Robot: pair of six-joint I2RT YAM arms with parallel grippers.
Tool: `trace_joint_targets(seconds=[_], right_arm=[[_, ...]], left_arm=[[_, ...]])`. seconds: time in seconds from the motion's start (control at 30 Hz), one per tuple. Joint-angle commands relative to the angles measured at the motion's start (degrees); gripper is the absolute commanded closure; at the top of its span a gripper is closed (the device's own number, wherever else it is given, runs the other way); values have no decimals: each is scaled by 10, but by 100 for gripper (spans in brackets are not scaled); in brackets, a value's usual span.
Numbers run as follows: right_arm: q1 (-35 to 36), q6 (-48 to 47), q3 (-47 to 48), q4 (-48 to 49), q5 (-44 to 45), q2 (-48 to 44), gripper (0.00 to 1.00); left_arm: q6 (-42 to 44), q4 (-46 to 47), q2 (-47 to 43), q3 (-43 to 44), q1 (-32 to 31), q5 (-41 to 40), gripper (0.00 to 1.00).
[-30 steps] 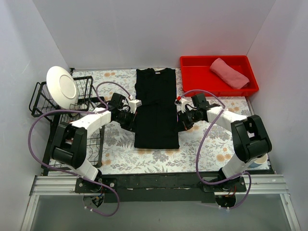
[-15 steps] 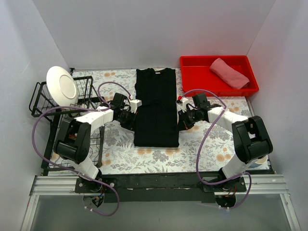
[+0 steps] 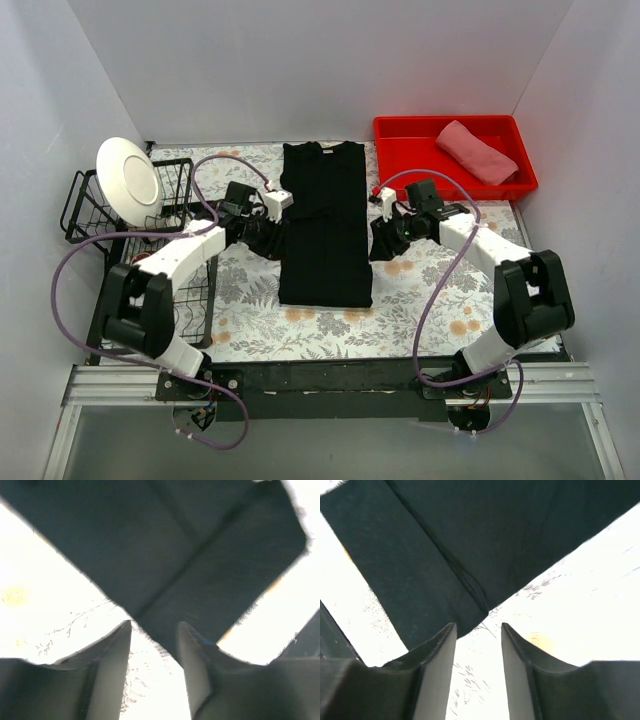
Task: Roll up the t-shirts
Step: Roll the T-shirt to the center of the board.
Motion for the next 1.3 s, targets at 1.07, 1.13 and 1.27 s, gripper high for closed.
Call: trace_joint_targets(seconds=[1.07,1.13,1.27], right_arm=[[56,-276,-145,-24,-12,-259,37],[105,-324,-176,41,24,-294,33],[175,-328,-227,107,62,-314,28]], left_arm=[[443,55,-43,-212,-180,27,72],[423,41,-24,-196,-177,33,88],[402,-29,26,-124,-138,130,100]])
